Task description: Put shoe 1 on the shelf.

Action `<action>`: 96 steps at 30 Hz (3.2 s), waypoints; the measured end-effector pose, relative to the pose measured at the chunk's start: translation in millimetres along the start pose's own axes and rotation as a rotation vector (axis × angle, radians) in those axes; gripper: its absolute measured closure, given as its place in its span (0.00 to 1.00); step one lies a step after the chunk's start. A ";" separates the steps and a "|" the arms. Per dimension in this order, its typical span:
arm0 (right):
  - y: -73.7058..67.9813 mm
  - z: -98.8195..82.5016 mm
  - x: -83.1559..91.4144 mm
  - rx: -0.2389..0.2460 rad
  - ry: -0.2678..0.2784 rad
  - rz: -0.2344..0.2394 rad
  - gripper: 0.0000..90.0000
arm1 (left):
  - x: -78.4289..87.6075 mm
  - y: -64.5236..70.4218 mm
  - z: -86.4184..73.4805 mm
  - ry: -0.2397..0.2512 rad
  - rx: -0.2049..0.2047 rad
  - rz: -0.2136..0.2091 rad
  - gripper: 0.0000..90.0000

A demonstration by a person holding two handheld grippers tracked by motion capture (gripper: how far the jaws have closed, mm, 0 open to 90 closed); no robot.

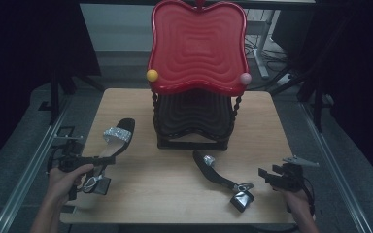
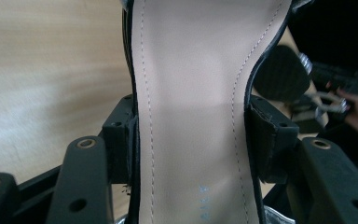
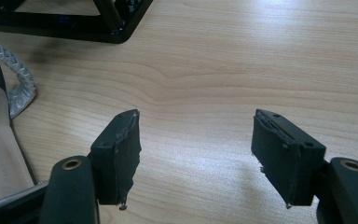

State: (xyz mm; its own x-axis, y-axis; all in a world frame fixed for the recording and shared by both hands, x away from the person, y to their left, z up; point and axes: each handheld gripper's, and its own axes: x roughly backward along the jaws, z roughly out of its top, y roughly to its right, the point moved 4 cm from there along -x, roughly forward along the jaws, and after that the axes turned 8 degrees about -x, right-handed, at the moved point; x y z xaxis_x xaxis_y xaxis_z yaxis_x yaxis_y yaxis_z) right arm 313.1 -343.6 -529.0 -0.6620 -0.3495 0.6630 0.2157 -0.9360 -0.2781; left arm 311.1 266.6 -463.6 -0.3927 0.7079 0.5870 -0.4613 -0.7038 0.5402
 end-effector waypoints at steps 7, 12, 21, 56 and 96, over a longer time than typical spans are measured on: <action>-0.3 0.0 -0.1 -0.002 0.001 -0.002 0.36 | 9.9 -2.6 15.3 0.048 0.009 -0.016 0.48; 0.0 -0.3 -1.4 -0.001 -0.003 -0.001 0.36 | 13.8 -3.5 29.1 0.083 0.022 -0.046 0.48; 1.4 -0.2 -2.4 -0.001 -0.005 -0.003 0.36 | 22.0 4.2 69.3 0.158 0.011 -0.067 0.48; 2.9 1.5 -5.1 -0.038 -0.007 0.008 0.37 | 49.2 70.0 174.9 0.297 -0.023 -0.145 0.48; 4.9 3.4 -5.2 -0.038 -0.004 0.015 0.37 | 28.0 149.7 244.6 0.316 -0.076 -0.149 0.48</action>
State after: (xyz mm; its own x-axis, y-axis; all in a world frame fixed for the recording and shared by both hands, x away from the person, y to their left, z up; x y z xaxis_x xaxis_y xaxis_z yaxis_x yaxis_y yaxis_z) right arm 320.0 -346.5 -531.5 -0.6558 -0.3638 0.6615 0.1980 -0.9285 -0.3143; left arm 425.6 166.7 -218.9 -0.5374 0.7943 0.2833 -0.5856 -0.5932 0.5524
